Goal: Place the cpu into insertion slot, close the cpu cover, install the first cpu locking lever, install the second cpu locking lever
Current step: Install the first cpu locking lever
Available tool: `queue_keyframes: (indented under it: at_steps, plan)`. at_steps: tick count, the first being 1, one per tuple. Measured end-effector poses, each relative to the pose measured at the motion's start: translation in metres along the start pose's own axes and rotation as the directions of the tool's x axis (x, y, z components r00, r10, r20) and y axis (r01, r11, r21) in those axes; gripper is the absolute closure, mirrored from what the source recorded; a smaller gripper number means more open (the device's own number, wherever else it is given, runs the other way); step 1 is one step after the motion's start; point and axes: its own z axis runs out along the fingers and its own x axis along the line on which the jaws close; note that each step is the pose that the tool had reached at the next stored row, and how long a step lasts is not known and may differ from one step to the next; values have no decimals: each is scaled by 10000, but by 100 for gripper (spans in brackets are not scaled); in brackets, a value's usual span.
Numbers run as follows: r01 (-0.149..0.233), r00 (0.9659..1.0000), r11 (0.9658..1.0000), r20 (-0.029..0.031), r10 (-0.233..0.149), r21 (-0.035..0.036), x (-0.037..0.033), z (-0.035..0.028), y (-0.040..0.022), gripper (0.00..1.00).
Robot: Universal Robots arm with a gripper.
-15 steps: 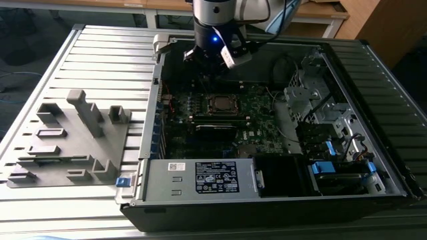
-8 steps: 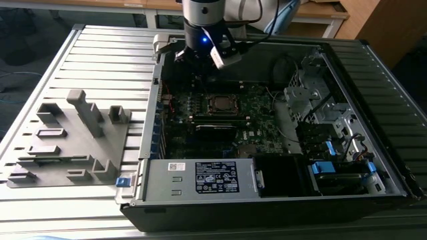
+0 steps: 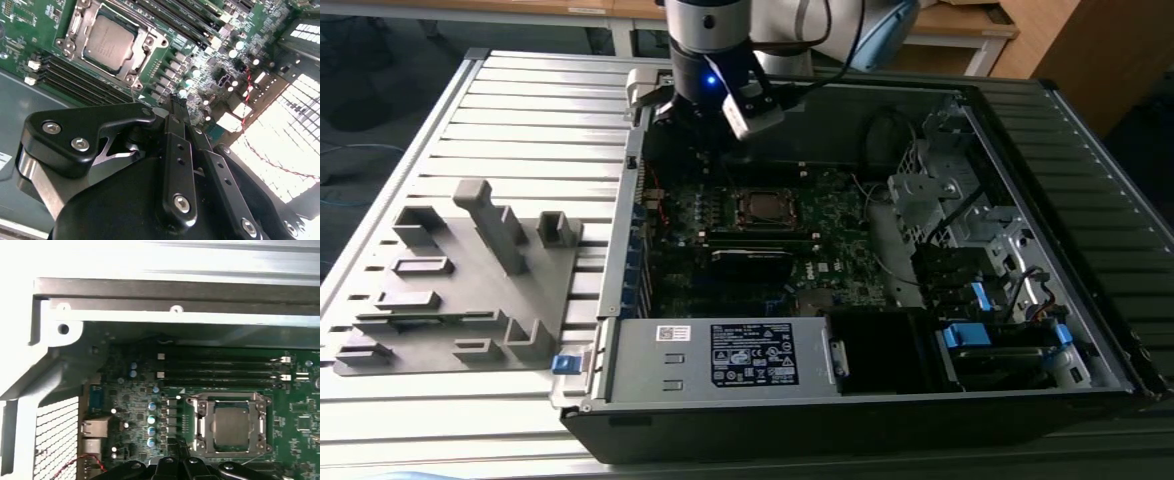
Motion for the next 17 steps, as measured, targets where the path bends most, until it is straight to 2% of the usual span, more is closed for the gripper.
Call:
queue_keyframes:
  at_steps: [1,4,7,13,17]
  plan:
    - [-2,10000,10000,-1,2,-18,7,-1,0,89]
    - [-14,10000,9997,2,14,-242,18,-1,0,89]
    - [-22,10000,9992,2,22,-403,26,-1,0,89]
    - [-22,10000,9992,3,22,-406,27,1,0,89]
    - [-22,10000,9992,3,22,-406,29,31,-2,89]
